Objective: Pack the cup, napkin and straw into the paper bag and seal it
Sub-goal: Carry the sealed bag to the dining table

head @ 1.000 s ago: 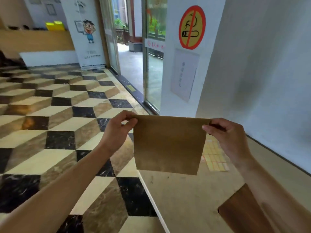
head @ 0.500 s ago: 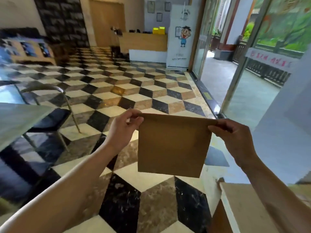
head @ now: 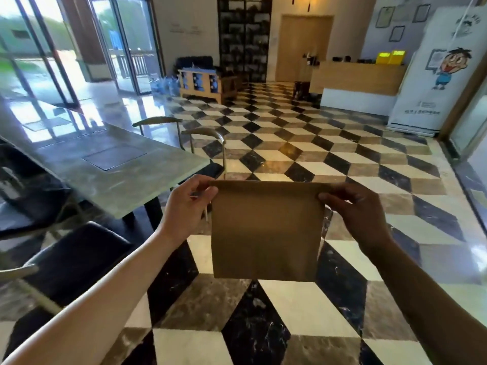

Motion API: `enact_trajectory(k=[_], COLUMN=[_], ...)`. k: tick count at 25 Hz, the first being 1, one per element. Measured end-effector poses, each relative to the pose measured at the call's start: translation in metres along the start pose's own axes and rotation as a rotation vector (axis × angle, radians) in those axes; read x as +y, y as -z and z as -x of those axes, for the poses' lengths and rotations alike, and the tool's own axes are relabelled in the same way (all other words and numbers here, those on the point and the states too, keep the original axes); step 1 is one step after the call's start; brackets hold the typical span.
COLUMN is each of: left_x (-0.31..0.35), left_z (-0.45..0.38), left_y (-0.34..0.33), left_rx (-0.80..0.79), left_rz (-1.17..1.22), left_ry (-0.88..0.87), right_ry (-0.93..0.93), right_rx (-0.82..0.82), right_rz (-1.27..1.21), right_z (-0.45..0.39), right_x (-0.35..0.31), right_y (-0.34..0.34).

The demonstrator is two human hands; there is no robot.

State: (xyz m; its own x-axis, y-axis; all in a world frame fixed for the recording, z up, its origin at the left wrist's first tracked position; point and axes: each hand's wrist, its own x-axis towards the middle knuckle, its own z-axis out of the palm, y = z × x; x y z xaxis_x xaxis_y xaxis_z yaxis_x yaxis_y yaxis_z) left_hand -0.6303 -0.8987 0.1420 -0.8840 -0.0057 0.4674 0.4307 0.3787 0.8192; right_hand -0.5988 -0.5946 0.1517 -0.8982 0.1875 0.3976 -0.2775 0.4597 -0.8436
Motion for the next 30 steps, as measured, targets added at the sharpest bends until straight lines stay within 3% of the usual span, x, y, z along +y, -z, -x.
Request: enact_trajectory(k=[10,18,30], left_x=[-0.060,-0.116,-0.253], left_z=[-0.082,-0.141,-0.250], left_y=[0.002,0.011,0.107], left_rx=[0.234,0.337,0.448], left_rz=[-0.190,-0.249,-0.247], left_ry=[0.135,0.263,0.305], right_ry=[0.087,0.150,0.107], right_rx=[-0.275,-0.400,-0.535], right_rz=[-0.118,-0.076,-0.163], right_z=[-0.165,-0.265,-0.383], right_x=[0.045,0.067,0.061], right_y=[-0.088,-0.177,-0.374])
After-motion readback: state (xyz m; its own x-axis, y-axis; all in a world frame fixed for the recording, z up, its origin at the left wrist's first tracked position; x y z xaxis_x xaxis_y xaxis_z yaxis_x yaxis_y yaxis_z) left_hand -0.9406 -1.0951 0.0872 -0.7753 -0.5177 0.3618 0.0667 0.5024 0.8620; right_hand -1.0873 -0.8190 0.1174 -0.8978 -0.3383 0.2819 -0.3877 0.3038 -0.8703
